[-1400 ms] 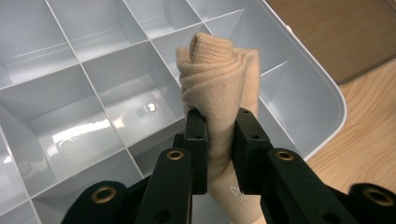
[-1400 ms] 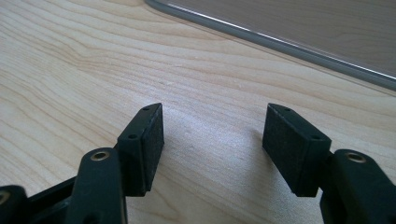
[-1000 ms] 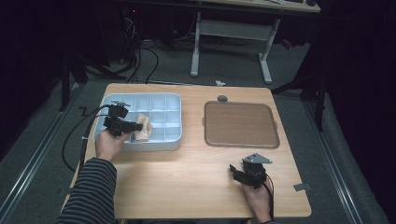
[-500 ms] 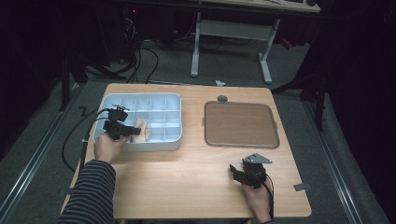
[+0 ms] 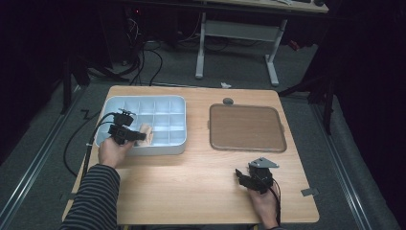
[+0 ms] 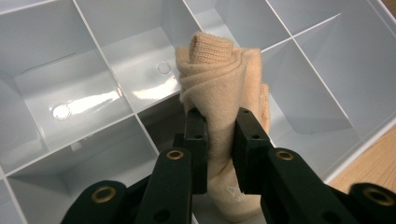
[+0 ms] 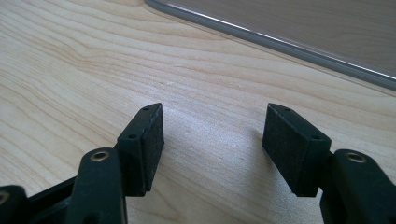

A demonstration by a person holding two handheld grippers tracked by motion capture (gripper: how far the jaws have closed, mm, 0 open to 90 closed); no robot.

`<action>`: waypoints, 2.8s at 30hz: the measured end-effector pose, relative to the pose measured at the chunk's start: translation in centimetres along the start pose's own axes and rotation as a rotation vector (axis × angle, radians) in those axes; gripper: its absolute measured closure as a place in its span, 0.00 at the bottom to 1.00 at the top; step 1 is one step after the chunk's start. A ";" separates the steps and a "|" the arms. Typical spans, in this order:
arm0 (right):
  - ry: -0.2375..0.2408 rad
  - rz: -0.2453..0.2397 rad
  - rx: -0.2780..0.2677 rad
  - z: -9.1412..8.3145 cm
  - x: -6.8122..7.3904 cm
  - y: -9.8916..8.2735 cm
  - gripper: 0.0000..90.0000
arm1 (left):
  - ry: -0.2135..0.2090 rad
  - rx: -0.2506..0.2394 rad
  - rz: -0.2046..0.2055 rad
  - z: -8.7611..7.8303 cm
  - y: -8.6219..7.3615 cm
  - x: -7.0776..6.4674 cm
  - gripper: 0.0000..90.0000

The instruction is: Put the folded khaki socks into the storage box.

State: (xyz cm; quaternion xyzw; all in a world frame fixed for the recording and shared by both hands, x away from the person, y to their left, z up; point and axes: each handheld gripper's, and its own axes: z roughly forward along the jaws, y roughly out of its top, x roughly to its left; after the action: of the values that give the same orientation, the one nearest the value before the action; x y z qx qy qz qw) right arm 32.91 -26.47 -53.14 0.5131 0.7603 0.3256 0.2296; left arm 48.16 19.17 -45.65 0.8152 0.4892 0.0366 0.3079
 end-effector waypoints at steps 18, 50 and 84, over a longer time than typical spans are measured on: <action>0.001 0.002 0.000 0.0 0.0 0.0 0.43 | 0.022 0.024 0.011 0.6 -0.2 -0.1 0.87; 0.000 0.000 0.000 0.0 0.0 0.0 0.43 | 0.052 -0.019 -0.002 0.1 -0.8 -0.4 0.65; 0.000 0.001 0.000 0.0 0.0 0.0 0.43 | 0.115 0.013 0.010 1.6 0.0 -0.9 0.93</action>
State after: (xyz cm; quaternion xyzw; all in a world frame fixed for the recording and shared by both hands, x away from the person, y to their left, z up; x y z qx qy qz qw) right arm 32.91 -26.47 -53.14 0.5134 0.7602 0.3256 0.2292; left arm 48.29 17.67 -46.73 0.8161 0.5024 0.0817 0.2736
